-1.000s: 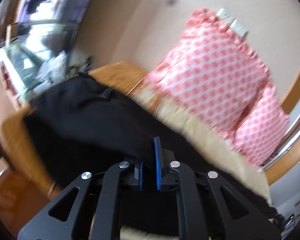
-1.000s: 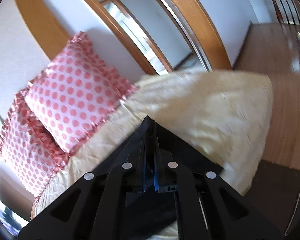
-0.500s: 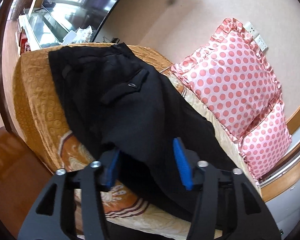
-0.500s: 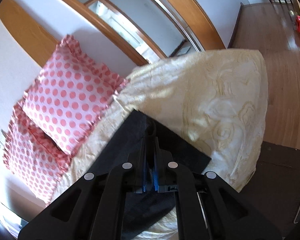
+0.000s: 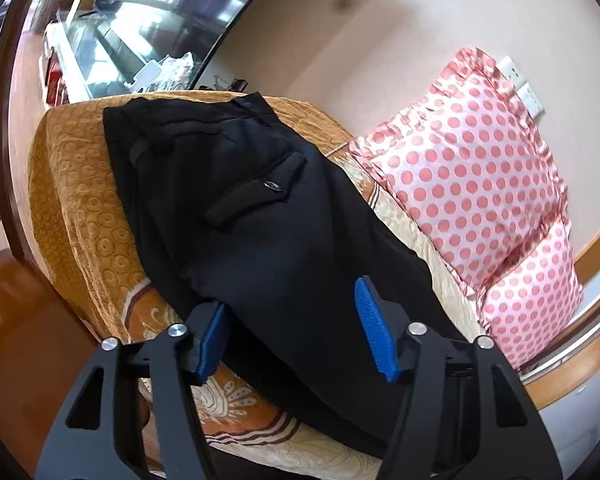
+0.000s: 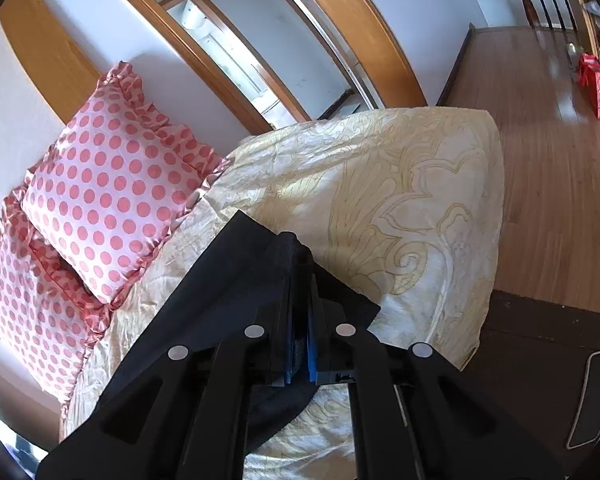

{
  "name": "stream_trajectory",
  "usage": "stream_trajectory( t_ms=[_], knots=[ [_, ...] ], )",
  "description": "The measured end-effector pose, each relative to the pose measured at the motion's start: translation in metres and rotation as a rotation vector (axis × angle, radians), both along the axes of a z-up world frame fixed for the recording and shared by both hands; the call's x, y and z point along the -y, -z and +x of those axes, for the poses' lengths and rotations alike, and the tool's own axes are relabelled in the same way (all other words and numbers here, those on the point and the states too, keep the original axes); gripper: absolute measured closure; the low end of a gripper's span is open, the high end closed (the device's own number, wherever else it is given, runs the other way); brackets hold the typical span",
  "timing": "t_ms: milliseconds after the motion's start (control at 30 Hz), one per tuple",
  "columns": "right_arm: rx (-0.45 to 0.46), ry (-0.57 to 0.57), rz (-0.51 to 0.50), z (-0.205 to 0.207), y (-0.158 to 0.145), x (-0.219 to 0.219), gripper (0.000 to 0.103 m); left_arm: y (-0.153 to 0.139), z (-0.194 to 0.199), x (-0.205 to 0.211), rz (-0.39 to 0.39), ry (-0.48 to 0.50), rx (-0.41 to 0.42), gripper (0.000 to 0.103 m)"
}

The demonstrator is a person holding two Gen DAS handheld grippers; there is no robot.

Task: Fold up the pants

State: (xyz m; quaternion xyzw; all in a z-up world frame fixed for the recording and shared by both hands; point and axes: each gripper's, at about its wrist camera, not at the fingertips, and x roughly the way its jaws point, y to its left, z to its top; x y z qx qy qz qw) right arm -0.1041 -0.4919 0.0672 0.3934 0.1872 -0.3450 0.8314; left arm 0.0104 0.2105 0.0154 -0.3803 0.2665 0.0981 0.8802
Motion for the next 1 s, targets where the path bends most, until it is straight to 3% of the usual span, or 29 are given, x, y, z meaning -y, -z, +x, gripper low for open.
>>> stream_trajectory(
  t_ms=[133, 200, 267, 400, 600, 667, 800, 867, 1000],
  knots=[
    [-0.006, -0.003, 0.004, 0.003, 0.002, 0.001, 0.098, -0.002, -0.002, -0.007, 0.008, -0.023, 0.004, 0.057],
    [-0.007, -0.004, 0.006, 0.004, 0.003, 0.001, 0.098, -0.005, -0.002, -0.011, 0.025, -0.034, 0.005, 0.069],
    [-0.002, -0.005, 0.004, 0.004, 0.002, 0.001, 0.098, -0.009, -0.004, -0.012, 0.063, -0.045, 0.005, 0.092],
    [-0.008, -0.004, -0.016, 0.005, -0.002, 0.0, 0.098, -0.01, -0.011, -0.005, 0.14, -0.056, -0.039, 0.095],
    [-0.034, 0.0, 0.005, 0.005, 0.009, 0.002, 0.098, 0.007, -0.014, -0.004, 0.193, -0.061, -0.096, 0.095],
    [-0.038, -0.002, -0.005, 0.004, 0.007, 0.001, 0.098, 0.004, -0.012, 0.002, 0.257, -0.058, -0.11, 0.094],
    [-0.045, -0.004, -0.015, 0.003, 0.007, -0.001, 0.098, -0.002, -0.016, 0.003, 0.278, -0.073, -0.108, 0.083],
    [-0.05, -0.008, -0.026, 0.003, 0.008, -0.002, 0.098, -0.008, -0.019, 0.007, 0.307, -0.085, -0.101, 0.064],
    [-0.054, -0.019, -0.03, 0.001, 0.007, -0.002, 0.097, -0.031, -0.025, 0.031, 0.452, -0.087, -0.066, 0.042]
  ],
)
